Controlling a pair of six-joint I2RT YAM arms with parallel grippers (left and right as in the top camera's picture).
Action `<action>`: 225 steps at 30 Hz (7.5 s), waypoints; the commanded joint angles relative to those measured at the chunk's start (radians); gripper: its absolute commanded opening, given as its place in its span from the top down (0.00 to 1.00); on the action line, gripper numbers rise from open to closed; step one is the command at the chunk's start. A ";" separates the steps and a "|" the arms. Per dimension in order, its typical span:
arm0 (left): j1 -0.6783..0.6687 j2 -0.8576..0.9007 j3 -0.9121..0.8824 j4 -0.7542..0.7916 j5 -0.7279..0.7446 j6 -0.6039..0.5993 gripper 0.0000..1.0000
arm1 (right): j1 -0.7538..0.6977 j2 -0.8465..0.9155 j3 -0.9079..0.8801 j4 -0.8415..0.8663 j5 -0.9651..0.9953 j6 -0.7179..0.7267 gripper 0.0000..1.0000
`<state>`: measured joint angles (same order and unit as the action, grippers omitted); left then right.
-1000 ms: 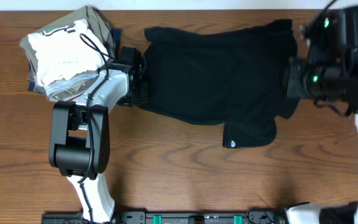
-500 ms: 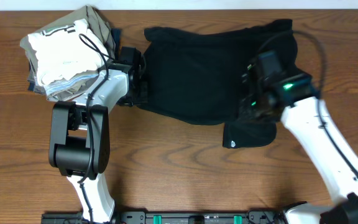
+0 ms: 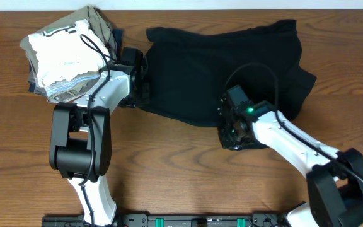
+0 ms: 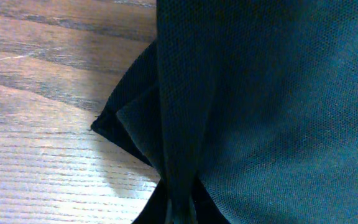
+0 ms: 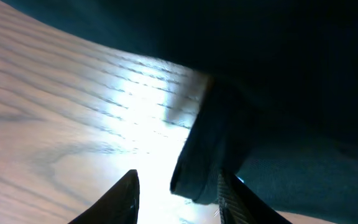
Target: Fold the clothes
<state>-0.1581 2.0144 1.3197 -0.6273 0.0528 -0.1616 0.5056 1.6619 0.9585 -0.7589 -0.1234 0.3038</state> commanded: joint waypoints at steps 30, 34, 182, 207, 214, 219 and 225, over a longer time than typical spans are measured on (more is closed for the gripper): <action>0.013 -0.027 0.001 -0.032 -0.011 -0.016 0.94 | -0.014 0.027 0.023 -0.114 0.146 0.119 0.99; 0.021 -0.106 0.005 -0.068 -0.012 -0.016 0.94 | -0.081 -0.064 0.103 -0.244 0.153 0.110 0.99; 0.056 0.248 0.536 -0.195 0.051 0.079 0.37 | -0.531 0.051 0.857 -0.448 0.022 -0.347 0.34; 0.061 0.307 0.527 -0.089 0.052 0.025 0.67 | -0.531 0.060 0.844 -0.433 0.022 -0.363 0.34; 0.062 0.307 0.521 -0.077 0.052 0.025 0.94 | -0.531 0.060 0.844 -0.430 0.022 -0.365 0.34; 0.062 0.307 0.521 -0.079 0.048 0.025 0.94 | -0.531 0.061 0.844 -0.430 0.022 -0.365 0.34; 0.082 0.307 0.520 -0.095 0.041 -0.054 0.63 | -0.531 0.061 0.844 -0.430 0.022 -0.365 0.34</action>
<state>-0.0959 2.3154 1.8462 -0.7136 0.1017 -0.1635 -0.0330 1.7119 1.8000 -1.1908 -0.0994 -0.0422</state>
